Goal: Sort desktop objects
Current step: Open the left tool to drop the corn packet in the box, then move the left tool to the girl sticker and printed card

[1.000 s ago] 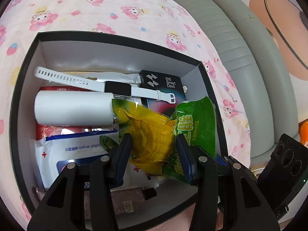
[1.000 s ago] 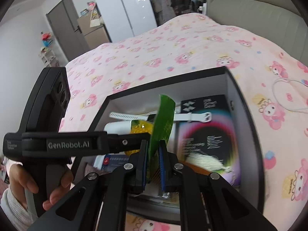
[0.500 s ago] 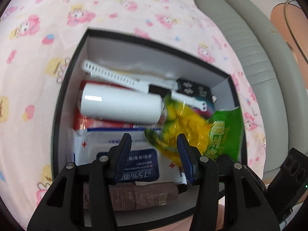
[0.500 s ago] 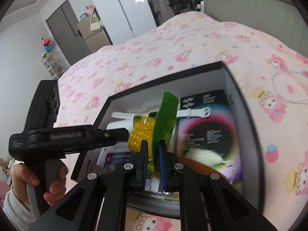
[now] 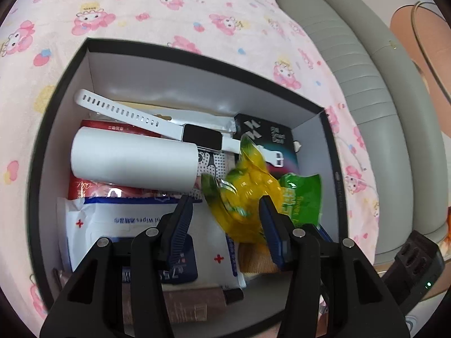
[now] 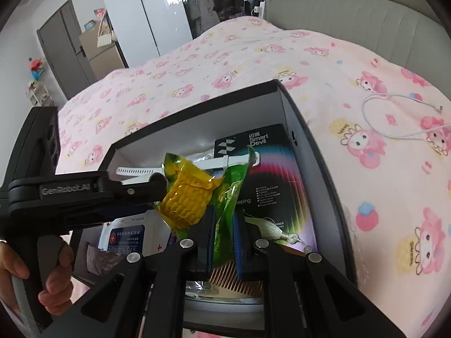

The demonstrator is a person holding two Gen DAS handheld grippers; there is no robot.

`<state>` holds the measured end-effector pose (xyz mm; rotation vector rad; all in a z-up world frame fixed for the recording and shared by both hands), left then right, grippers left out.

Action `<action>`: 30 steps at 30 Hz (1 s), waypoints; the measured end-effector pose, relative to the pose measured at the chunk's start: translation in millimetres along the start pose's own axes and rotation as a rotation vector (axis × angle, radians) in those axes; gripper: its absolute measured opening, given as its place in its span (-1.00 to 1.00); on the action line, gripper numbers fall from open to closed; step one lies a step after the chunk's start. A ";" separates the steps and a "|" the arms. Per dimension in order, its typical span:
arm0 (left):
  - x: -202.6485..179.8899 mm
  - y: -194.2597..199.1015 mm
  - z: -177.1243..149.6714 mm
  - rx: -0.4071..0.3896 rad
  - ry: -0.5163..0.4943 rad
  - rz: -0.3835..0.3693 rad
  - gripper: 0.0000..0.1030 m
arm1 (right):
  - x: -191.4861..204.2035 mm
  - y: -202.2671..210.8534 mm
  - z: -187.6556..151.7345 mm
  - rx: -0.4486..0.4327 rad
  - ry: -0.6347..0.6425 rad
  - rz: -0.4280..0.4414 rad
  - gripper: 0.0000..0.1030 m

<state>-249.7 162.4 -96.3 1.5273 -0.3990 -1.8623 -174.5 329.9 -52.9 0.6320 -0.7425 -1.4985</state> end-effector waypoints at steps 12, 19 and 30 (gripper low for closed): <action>-50.2 84.4 -45.0 -0.091 -0.181 0.067 0.03 | 26.1 58.9 -13.6 -0.046 -0.015 0.093 -0.79; -71.1 139.2 -82.3 -0.149 -0.266 0.105 0.11 | 61.1 112.1 -22.7 -0.105 0.034 0.167 -0.39; -24.2 255.8 -130.9 -0.307 -0.227 0.183 0.11 | 151.7 167.6 -46.9 -0.143 0.223 0.272 -0.38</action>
Point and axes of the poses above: each gripper's, at about its wrist camera, not at the fingertips, and y roughly against the way its jaws point, x to its left, z to its top, the point moved 2 cm from there along -y, roughly the way its jaws point, and after that the axes turned 8 degrees about -z, right-handed, at the moved point
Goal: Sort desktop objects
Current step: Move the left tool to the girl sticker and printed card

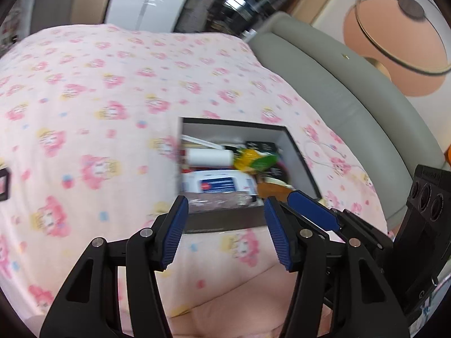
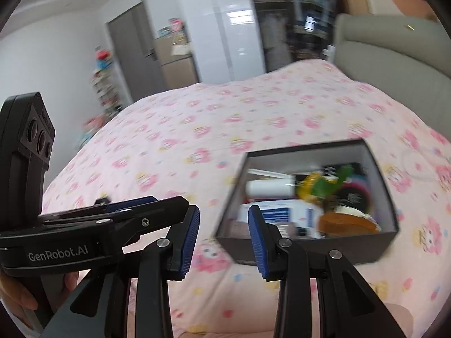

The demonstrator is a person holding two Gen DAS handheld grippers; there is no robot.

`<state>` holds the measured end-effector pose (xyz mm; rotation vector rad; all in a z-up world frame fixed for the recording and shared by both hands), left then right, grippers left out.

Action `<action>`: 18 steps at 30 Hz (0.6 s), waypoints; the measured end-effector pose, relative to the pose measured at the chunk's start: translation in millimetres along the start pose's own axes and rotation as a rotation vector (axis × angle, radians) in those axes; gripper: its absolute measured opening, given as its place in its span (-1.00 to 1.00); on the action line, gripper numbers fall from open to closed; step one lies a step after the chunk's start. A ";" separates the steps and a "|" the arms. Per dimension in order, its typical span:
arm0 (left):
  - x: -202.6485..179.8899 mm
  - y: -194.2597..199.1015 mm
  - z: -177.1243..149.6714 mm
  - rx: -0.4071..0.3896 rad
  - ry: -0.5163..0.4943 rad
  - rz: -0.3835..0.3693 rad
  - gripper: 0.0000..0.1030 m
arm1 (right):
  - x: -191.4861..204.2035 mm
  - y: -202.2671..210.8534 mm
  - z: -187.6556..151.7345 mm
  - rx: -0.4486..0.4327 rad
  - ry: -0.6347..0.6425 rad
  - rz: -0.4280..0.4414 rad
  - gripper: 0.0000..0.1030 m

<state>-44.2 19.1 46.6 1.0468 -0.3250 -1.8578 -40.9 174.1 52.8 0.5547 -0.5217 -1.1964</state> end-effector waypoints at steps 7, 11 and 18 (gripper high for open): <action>79.9 67.5 -17.3 -0.075 0.106 0.115 0.08 | 99.4 -15.8 -2.2 0.033 0.169 0.134 -0.38; 133.5 100.5 -26.0 -0.118 0.182 0.168 0.07 | 159.3 -35.7 -2.3 0.072 0.257 0.220 -0.38; 234.3 137.6 -51.1 -0.185 0.368 0.204 -0.03 | 256.9 -93.2 -12.9 0.221 0.389 0.360 -0.38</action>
Point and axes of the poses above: each gripper's, at about its wrist camera, not at the fingertips, and y roughly against the way its jaws point, x to its left, z to its top, the point moved 2 cm from there along -y, roughly the way its jaws point, and after that the axes turned 8 degrees about -z, right-handed, at the moved point
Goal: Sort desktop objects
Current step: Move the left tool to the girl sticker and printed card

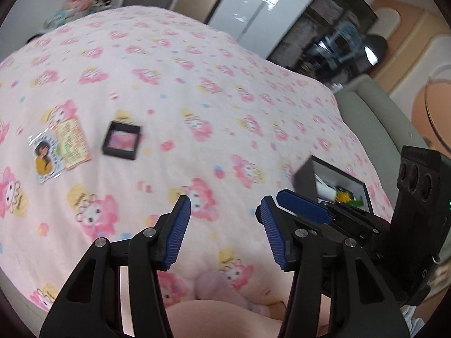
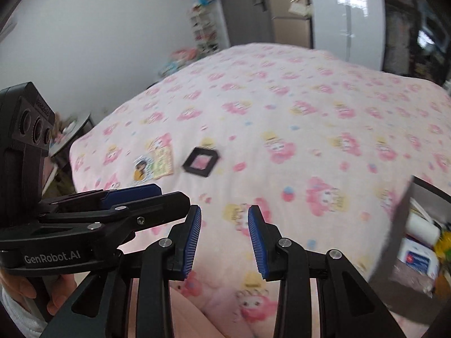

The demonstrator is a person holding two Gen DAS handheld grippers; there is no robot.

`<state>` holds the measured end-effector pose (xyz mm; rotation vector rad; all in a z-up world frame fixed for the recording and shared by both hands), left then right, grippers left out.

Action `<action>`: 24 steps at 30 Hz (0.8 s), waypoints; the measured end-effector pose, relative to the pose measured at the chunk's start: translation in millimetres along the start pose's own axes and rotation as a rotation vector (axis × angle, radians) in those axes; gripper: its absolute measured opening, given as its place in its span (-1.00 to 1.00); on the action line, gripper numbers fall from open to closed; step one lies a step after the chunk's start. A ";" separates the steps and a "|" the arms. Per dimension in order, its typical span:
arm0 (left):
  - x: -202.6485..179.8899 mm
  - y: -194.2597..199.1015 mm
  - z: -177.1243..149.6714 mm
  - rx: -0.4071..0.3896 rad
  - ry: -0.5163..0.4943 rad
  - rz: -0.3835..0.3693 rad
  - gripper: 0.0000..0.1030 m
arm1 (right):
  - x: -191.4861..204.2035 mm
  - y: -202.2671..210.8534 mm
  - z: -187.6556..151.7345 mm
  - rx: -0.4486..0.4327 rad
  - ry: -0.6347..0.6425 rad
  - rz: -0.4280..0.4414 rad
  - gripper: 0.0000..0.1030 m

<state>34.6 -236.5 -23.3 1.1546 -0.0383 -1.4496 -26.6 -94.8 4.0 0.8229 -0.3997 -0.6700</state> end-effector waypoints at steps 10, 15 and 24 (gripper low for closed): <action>156.0 8.1 12.6 -0.079 0.288 0.122 -0.04 | 89.5 -127.3 39.5 0.213 0.188 0.166 -0.38; 225.8 6.1 17.5 -0.136 0.438 0.153 -0.04 | 111.9 -177.1 57.7 0.253 0.194 0.197 -0.38; 280.4 -5.0 26.7 -0.222 0.553 0.142 -0.04 | 130.7 -240.9 67.2 0.289 0.159 0.218 -0.38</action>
Point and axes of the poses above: each gripper's, at about its wrist camera, not at the fingertips, and y roughly against the way its jaws point, x to its left, z to its top, the point moved 2 cm from there along -y, roughly the way its jaws point, and after that the axes turned 8 degrees about -z, right-handed, at the moved point
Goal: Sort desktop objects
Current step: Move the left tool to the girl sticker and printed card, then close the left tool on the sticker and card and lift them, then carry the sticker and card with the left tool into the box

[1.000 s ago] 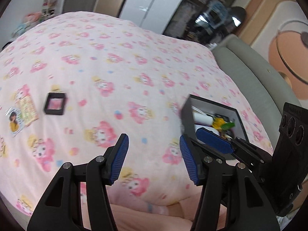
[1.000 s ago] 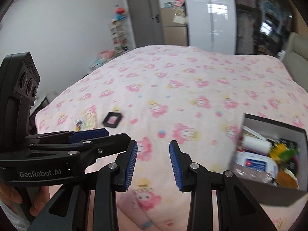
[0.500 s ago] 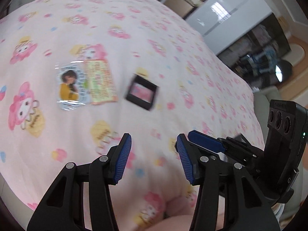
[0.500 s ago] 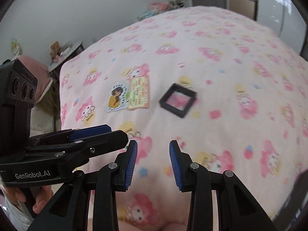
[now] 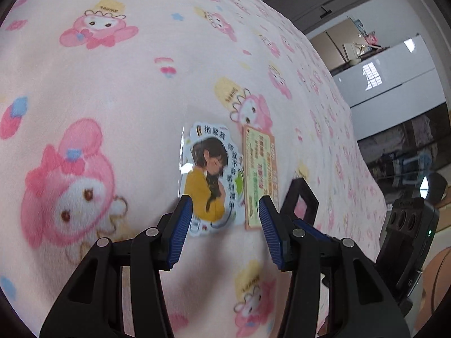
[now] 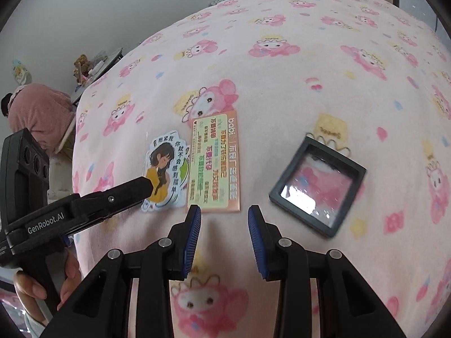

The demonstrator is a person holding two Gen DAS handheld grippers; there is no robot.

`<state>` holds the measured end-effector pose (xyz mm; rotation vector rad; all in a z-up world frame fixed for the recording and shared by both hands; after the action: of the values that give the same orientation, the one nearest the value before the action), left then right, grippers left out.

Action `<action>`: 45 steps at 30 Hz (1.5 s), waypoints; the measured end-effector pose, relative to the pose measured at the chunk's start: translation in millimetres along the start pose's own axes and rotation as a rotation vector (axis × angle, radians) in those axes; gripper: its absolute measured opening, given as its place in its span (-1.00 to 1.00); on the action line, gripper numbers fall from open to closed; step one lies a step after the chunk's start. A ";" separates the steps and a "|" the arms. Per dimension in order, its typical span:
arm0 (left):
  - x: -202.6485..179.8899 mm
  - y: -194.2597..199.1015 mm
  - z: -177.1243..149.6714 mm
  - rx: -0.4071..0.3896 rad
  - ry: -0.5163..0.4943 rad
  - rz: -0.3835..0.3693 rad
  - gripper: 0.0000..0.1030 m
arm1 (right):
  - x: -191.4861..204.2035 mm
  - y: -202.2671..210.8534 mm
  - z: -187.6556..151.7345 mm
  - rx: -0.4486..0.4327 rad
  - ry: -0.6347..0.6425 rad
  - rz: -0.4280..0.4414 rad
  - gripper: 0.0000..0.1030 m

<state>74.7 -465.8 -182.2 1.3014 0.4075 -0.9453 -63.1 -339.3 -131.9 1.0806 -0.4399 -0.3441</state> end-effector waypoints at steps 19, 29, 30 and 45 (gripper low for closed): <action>-18.8 -16.2 -15.1 0.078 -0.051 0.002 -0.78 | 6.2 6.9 -1.5 -0.044 0.012 0.106 -0.79; -125.4 -39.2 -95.4 0.284 -0.273 -0.079 -0.83 | -35.8 86.1 -70.5 -0.099 -0.057 0.001 -0.82; -138.4 -40.1 -103.5 0.304 -0.299 -0.090 -0.83 | -44.0 96.0 -75.5 -0.113 -0.076 -0.005 -0.82; -328.5 -41.2 -284.5 0.586 -0.588 -0.246 -0.83 | -157.9 274.6 -229.0 -0.308 -0.351 -0.245 -0.81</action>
<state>-79.5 -81.7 -43.2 1.4234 -0.1928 -1.6771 -68.7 29.9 -3.9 0.7724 -0.5456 -0.7997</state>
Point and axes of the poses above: each gripper's, at about its wrist camera, not at the fingertips, and y roughly against the way its jaws point, x to its left, z to its top, the point moved 2 cm from there along -y, roughly the way its jaws point, and after that the axes turned 8 degrees about -z, right-handed, at the moved point
